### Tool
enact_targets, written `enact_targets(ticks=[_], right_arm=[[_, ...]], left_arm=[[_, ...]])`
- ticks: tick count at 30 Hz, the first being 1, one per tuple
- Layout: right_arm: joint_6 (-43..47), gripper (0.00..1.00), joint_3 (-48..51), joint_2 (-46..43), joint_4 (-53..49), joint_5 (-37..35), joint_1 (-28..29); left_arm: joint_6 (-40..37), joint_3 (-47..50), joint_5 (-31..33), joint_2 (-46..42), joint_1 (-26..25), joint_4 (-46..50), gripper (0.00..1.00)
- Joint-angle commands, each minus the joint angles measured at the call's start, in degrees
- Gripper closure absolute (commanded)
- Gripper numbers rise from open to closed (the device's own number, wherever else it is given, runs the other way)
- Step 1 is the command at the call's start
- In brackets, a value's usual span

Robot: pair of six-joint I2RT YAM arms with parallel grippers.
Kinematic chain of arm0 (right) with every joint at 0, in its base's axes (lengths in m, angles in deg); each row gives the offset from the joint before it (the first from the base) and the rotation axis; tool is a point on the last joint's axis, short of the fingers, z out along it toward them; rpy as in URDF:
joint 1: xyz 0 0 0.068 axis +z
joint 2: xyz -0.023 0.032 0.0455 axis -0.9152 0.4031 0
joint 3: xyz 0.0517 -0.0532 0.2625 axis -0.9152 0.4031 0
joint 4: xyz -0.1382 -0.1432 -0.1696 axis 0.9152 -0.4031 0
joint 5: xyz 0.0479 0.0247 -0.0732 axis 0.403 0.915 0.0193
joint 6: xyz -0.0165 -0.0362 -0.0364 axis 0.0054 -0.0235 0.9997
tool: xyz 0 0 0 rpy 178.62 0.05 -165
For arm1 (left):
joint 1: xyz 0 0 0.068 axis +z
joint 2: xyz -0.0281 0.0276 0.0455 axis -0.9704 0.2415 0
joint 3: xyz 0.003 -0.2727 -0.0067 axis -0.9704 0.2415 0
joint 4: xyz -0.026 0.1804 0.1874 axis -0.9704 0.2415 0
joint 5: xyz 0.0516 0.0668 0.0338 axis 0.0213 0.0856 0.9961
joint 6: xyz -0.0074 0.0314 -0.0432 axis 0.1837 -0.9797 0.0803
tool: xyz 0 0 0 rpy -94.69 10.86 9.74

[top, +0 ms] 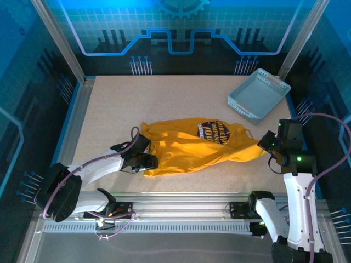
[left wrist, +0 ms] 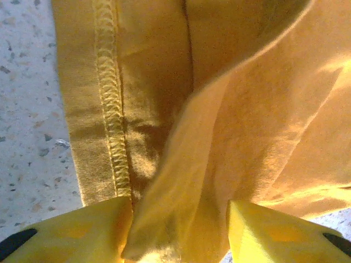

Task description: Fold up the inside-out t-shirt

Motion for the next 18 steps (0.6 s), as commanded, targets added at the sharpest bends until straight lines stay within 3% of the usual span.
enact_targets(ticks=[1,4,6,13,18], right_arm=[[0.8,1.0,-2.5,0.2,0.3,0.2,-0.7],[1.1,1.0,-3.9,0.6,0.2,0.0,-0.7],[1.6,1.0,-5.3,0.9,0.5,0.1,-0.7],[6.2,1.0,-21.6,3.9,0.6,-1.0,-0.8],[8.7,1.0,-42.7,9.6,-0.4,-1.0,-0.8]], left_arm=[[-0.5,0.4,-2.0,-0.6,0.1,-0.8,0.61],[-0.5,0.0,-1.6,-2.4,0.2,0.3,0.89],[-0.5,-1.2,-0.2,-5.1,0.1,2.4,1.0],[-4.4,-18.7,9.0,-21.3,2.1,16.7,1.0],[-10.0,-42.4,11.9,-21.4,6.3,25.0,1.0]])
